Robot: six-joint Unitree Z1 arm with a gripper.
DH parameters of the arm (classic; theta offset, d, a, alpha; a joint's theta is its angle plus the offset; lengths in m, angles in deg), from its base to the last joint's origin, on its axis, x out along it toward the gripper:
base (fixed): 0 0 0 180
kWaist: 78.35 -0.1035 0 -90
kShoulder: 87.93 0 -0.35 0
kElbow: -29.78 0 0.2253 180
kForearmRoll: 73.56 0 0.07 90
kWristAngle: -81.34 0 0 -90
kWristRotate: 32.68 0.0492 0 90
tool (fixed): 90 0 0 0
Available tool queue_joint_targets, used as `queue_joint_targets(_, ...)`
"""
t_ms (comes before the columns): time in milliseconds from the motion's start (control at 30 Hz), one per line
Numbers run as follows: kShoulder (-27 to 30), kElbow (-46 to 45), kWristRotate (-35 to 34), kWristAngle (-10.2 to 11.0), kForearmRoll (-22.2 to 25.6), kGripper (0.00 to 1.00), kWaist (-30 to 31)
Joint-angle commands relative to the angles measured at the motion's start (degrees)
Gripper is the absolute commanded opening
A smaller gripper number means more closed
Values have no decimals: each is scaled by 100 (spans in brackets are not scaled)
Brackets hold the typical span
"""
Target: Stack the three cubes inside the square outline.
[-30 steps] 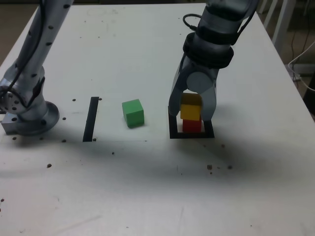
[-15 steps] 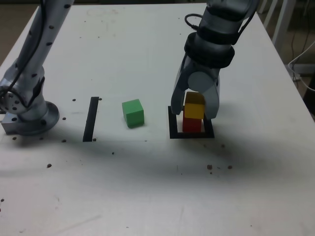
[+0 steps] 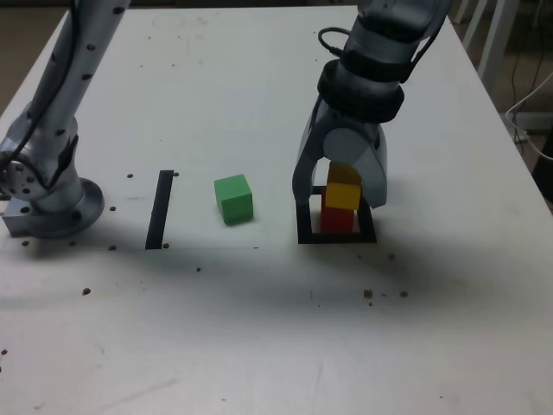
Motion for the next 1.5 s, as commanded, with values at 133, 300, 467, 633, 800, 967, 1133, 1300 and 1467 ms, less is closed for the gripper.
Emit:
queue_joint_targets(133,533,-170,-150,344,-15,99,-26)
queue_joint_targets(300,1019,-397,-301,604,-18,99,-71)
queue_joint_targets(467,1387,-833,-427,657,-27,99,-137)
queue_joint_targets(633,1677,-1365,-526,590,-75,99,-206)
queue_joint_targets(800,1820,-1765,-834,477,-152,99,-221)
queue_joint_targets(967,1904,-2121,-1177,385,-239,99,-221)
queue_joint_targets(1133,1972,-2538,-1435,236,-374,99,-221)
queue_joint_targets(1300,1998,-2963,-1587,4,-606,98,-226)
queue_joint_targets(1467,1992,-3261,-1602,-151,-867,98,-248)
